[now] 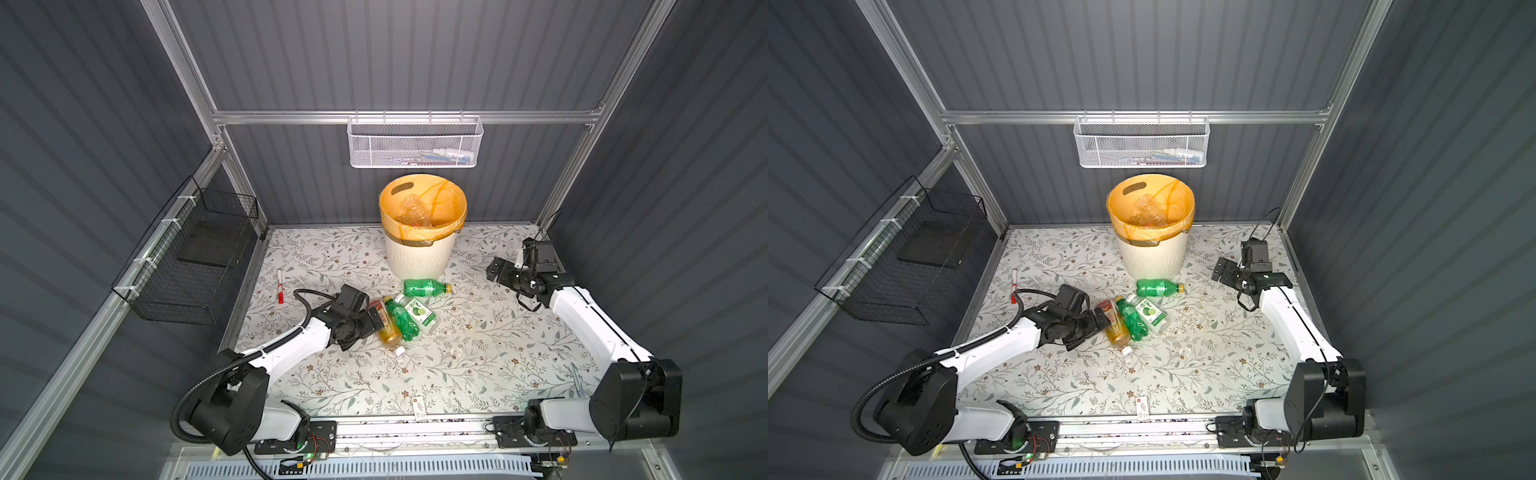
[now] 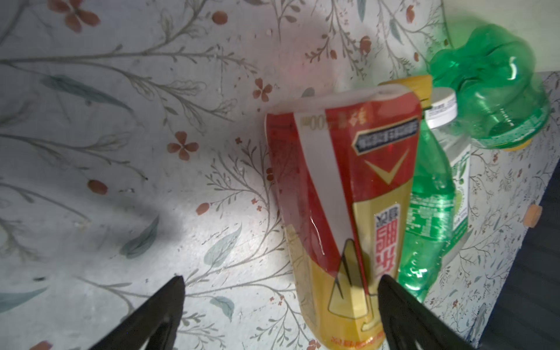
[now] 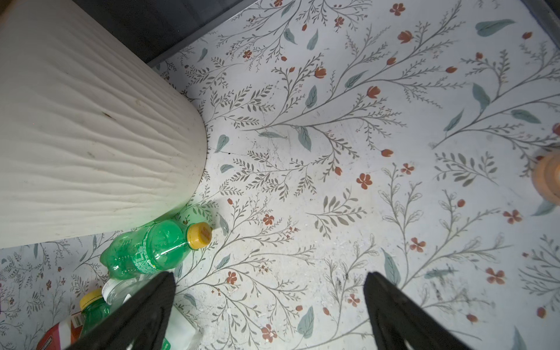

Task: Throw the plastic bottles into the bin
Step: 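Grasp the red-and-gold drink bottle with the left gripper while the right draws back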

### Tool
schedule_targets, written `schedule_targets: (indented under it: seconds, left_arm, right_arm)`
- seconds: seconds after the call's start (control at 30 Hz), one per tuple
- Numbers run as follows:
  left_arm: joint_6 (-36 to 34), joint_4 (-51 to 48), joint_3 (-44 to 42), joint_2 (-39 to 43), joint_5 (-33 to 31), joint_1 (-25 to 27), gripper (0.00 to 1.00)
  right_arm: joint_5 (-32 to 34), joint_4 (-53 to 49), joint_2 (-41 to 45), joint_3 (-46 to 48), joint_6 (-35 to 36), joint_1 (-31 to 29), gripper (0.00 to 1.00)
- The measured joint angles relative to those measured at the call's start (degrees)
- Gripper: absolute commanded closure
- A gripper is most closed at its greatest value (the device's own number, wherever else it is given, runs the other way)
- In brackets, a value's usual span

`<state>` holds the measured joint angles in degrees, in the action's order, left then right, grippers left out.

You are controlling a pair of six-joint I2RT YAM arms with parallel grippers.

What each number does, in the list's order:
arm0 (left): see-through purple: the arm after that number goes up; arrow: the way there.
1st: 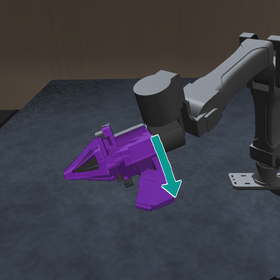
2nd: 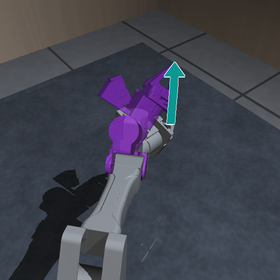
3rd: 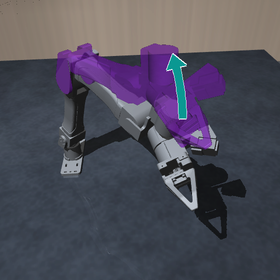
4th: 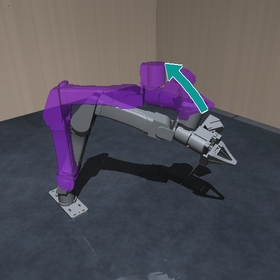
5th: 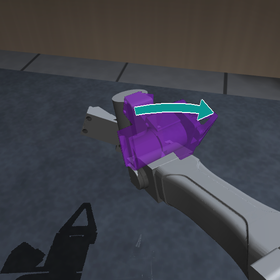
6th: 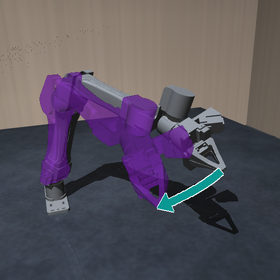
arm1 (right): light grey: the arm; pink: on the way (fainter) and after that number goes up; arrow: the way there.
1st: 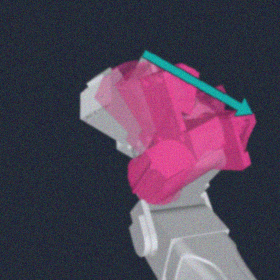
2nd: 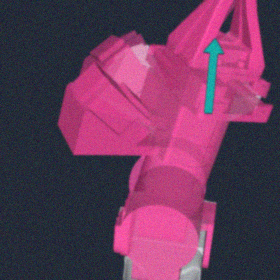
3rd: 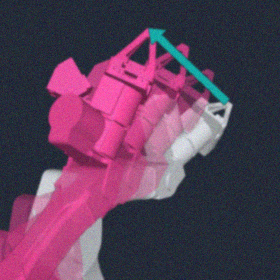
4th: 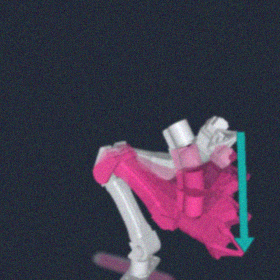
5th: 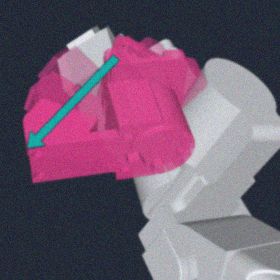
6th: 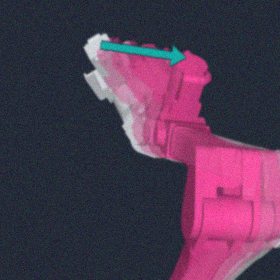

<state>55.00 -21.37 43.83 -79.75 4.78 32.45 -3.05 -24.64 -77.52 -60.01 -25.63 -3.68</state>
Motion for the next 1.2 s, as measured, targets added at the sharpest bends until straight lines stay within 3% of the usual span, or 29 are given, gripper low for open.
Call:
schedule_targets:
  seconds: [0.53, 0.9, 1.2]
  left_arm:
    - [0.00, 1.14, 7.17, -7.91, 0.63, 0.15, 0.00]
    - [-0.57, -0.37, 7.67, -8.28, 0.11, 0.15, 0.01]
    - [-0.68, 1.22, 8.35, -13.22, 0.81, 0.15, 0.01]
  right_arm:
    - [-0.46, 0.46, 0.92, 0.72, -2.60, 0.24, 0.02]
    - [-1.84, 1.49, -0.44, 1.99, -3.93, 0.37, 0.03]
    - [-2.03, 3.02, -0.57, 2.43, -4.22, 0.92, 0.04]
